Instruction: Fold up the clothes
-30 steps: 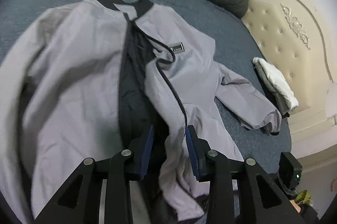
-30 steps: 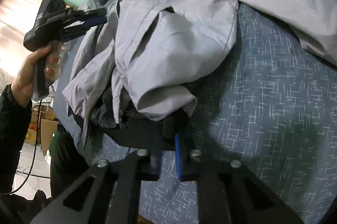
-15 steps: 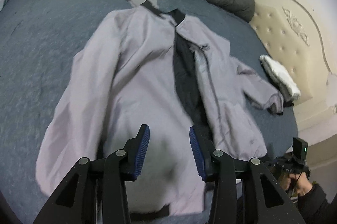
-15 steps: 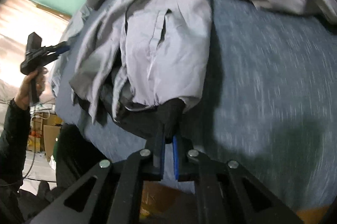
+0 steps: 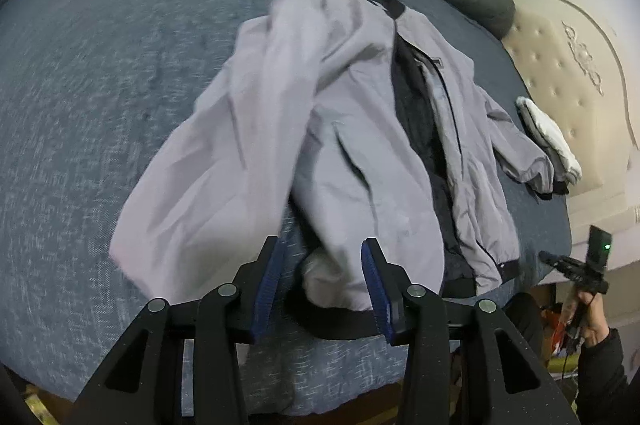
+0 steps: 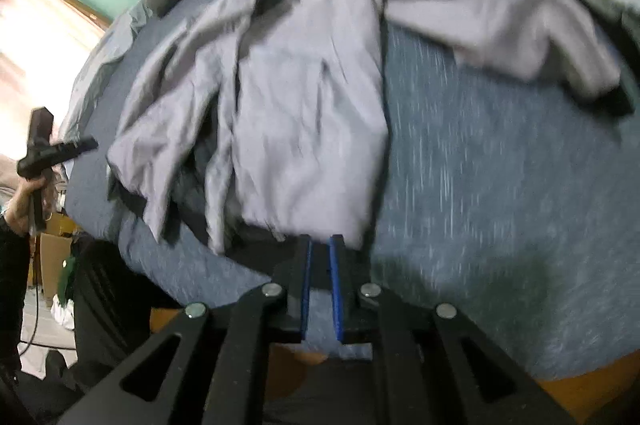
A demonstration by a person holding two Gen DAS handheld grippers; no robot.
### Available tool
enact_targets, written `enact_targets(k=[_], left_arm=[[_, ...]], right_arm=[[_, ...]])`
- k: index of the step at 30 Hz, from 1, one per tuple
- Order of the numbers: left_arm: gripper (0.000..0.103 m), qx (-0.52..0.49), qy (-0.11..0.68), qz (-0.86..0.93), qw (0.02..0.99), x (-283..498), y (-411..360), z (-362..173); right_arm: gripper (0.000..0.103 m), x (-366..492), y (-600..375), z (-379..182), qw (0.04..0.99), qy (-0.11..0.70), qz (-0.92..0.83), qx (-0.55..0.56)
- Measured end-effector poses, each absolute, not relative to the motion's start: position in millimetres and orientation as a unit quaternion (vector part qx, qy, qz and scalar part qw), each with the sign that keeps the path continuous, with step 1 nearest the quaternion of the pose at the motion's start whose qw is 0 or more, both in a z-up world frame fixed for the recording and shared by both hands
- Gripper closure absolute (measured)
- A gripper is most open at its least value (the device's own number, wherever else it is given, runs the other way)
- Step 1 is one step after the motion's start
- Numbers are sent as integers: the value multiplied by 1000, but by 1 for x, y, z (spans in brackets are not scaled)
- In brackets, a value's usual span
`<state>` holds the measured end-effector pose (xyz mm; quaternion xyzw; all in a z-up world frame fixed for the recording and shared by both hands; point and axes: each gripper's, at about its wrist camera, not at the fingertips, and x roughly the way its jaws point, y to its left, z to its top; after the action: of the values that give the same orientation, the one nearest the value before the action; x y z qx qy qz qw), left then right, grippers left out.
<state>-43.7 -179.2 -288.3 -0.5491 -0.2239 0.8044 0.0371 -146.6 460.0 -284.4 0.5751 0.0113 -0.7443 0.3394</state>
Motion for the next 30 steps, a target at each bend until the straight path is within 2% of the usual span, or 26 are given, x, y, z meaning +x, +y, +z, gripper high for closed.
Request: enact_targets(k=[2,3,4,9,12,22,23,25,28,30], left_arm=[[57,-546,-232,805,34,-41,-184,-288],[57,-544,-234,805,33,-40,-185,-288],[56,-542,-235,806,33,-40,-185,-287],[56,-531,-234,813,39,-39,-182,-279],[56,-528,-232,816,44,-36,-181,-273],[50,-519,-242,818,45,-25,-193,-269],[50,-520,-244,818,44,-24,-195,-270],[50,-520,-247,816,43,-23,-198,-273],[50,-523,-249,814,41,-21,-199,-278],[50,-526,-249,812,39,-20,-200,-281]], right_arm=[[79,-151,442,-277,361,-3,-739,569],[61,-153,431,-274,372,-10,-735,567],[51,-155,413,-276,391,-18,-723,569],[51,-150,321,-303,458,-27,-663,591],[51,-144,270,-322,479,4,-634,607],[51,-141,214,-369,462,3,-610,644],[51,-140,213,-371,463,0,-610,642],[68,-139,211,-374,466,-7,-612,639],[89,-136,213,-366,476,-4,-622,622],[95,-138,215,-358,482,-6,-630,609]])
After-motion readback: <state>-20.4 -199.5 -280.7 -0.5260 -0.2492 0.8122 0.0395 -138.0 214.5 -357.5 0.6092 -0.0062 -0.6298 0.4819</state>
